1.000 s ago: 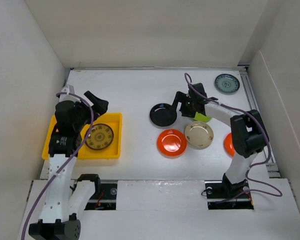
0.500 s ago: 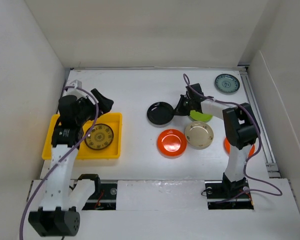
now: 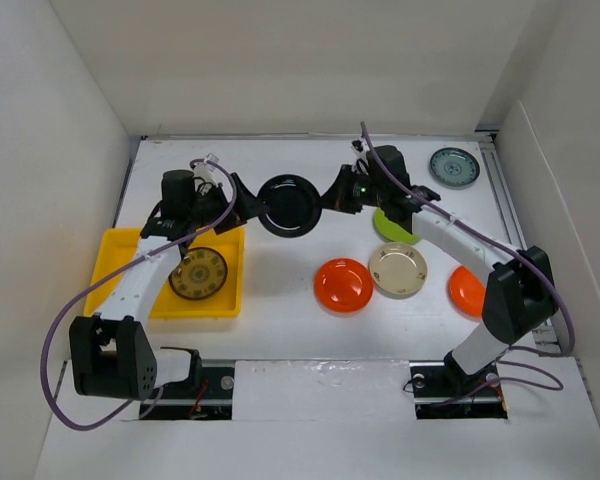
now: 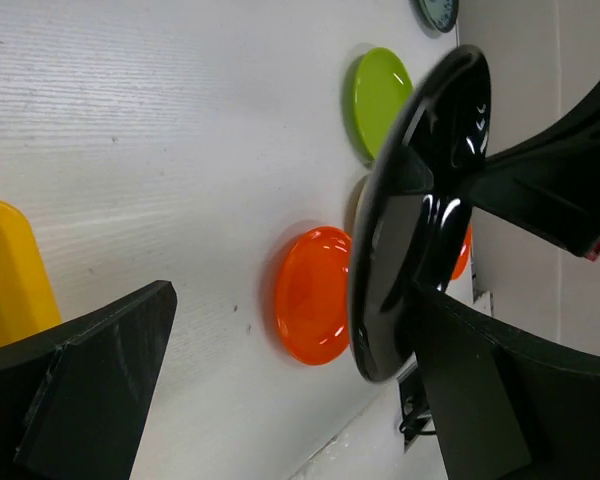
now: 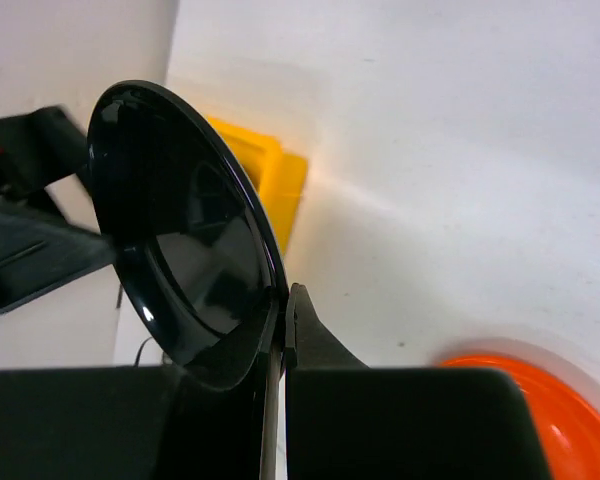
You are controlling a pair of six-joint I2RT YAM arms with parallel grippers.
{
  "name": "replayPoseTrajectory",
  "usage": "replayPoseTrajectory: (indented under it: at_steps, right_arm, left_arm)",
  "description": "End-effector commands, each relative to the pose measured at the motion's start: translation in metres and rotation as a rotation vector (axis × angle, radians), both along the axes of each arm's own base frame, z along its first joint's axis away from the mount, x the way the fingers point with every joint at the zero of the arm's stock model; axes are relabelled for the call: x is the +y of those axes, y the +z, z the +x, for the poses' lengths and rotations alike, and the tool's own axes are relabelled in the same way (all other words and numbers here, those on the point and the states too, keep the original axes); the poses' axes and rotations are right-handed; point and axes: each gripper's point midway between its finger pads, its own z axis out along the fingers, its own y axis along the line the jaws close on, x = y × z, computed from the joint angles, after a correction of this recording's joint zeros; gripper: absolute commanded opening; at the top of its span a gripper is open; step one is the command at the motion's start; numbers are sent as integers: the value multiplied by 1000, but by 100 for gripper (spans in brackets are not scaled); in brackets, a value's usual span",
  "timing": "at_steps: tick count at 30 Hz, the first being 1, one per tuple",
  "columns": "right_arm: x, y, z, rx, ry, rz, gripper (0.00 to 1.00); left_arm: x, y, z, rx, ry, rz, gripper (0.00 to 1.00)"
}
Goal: Place the plates into the plastic bin on the countertop
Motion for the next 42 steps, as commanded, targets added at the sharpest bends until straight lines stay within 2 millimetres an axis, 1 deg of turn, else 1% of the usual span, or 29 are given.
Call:
replayPoseTrajectory:
  at_steps: [1, 3, 5, 6, 7, 8, 9, 11, 12, 13, 14, 16, 18, 19, 20, 21, 23, 25, 26, 27, 28, 30, 32, 34, 35, 36, 39, 41, 42]
  right_arm:
    - [22, 32, -19, -53, 112, 100, 0]
    - [29, 35, -26, -56, 145, 113, 0]
    - [34, 37, -31, -49, 164, 131, 0]
    - [36, 37, -31, -52, 158, 125, 0]
    - [40, 37, -35, -52, 169, 125, 0]
    - [39, 36, -33, -55, 157, 120, 0]
    - [39, 36, -33, -55, 157, 120, 3]
    - [39, 36, -33, -55, 157, 120, 54]
    - [36, 39, -30, -69, 134, 115, 84]
    - [25, 32, -20, -71, 56, 88, 100]
    - [16, 19, -21, -46, 13, 48, 100]
    - [-9, 18, -15, -94, -101, -29, 100]
    - [-20, -2, -31, -63, -130, -106, 100]
    - [-24, 3, -39, -85, -130, -116, 100]
    - [-29, 1, -43, -87, -139, -121, 100]
    - [-35, -12, -52, -61, -137, -142, 100]
    - [-38, -6, -68, -78, -118, -123, 100]
    - [-37, -11, -87, -68, -80, -105, 100]
    - [-40, 1, -93, -90, -87, -77, 100]
    - [-39, 4, -101, -90, -70, -60, 100]
    - [-38, 1, -111, -83, -57, -53, 100]
    - [-40, 17, -127, -113, -48, -3, 100]
    - [-44, 15, -140, -112, -43, 5, 100]
    - [-52, 27, -153, -134, -49, 33, 100]
    - [-55, 23, -160, -126, -40, 26, 100]
    - [-59, 37, -165, -160, -42, 59, 100]
    - [-68, 36, -172, -159, -59, 64, 100]
    - [-73, 40, -178, -169, -59, 72, 100]
    - [-74, 33, -179, -151, -58, 56, 100]
  left_arm:
    - [-7, 27, 4, -85, -45, -41, 97]
    - [-7, 22, 2, -71, -44, -40, 85]
    - [-4, 14, 1, -48, -28, -28, 51]
    - [-3, 12, 1, -45, -22, -14, 18]
    - [-1, 13, 3, -44, -13, -9, 5]
    - [-1, 10, 1, -33, -17, -1, 0]
    - [3, 13, 2, -47, 7, 12, 0]
    - [7, 17, 0, -54, 34, 28, 0]
    - [20, 12, 5, -47, 113, 78, 0]
    - [27, 13, 5, -20, 176, 85, 0]
    - [40, 17, 3, -16, 245, 98, 0]
    - [83, 4, -4, 58, 476, 176, 0]
    - [113, 12, -26, 73, 679, 167, 0]
    - [130, 12, -31, 59, 784, 189, 0]
    - [140, 0, -40, 82, 836, 196, 0]
    - [145, -2, -52, 105, 893, 173, 0]
    - [161, -19, -61, 155, 988, 202, 0]
    - [167, -30, -68, 188, 1041, 206, 0]
    - [173, -36, -70, 196, 1099, 196, 0]
    - [177, -53, -76, 231, 1124, 215, 0]
    - [179, -57, -79, 235, 1147, 210, 0]
    - [180, -77, -85, 280, 1177, 206, 0]
    - [181, -88, -88, 298, 1198, 203, 0]
    - [181, -98, -93, 318, 1209, 199, 0]
    - [181, -94, -93, 304, 1210, 188, 0]
    - [181, -97, -95, 309, 1219, 177, 0]
    - [185, -92, -101, 279, 1245, 162, 1]
    - [189, -91, -103, 271, 1261, 172, 29]
    - [189, -88, -103, 261, 1262, 165, 45]
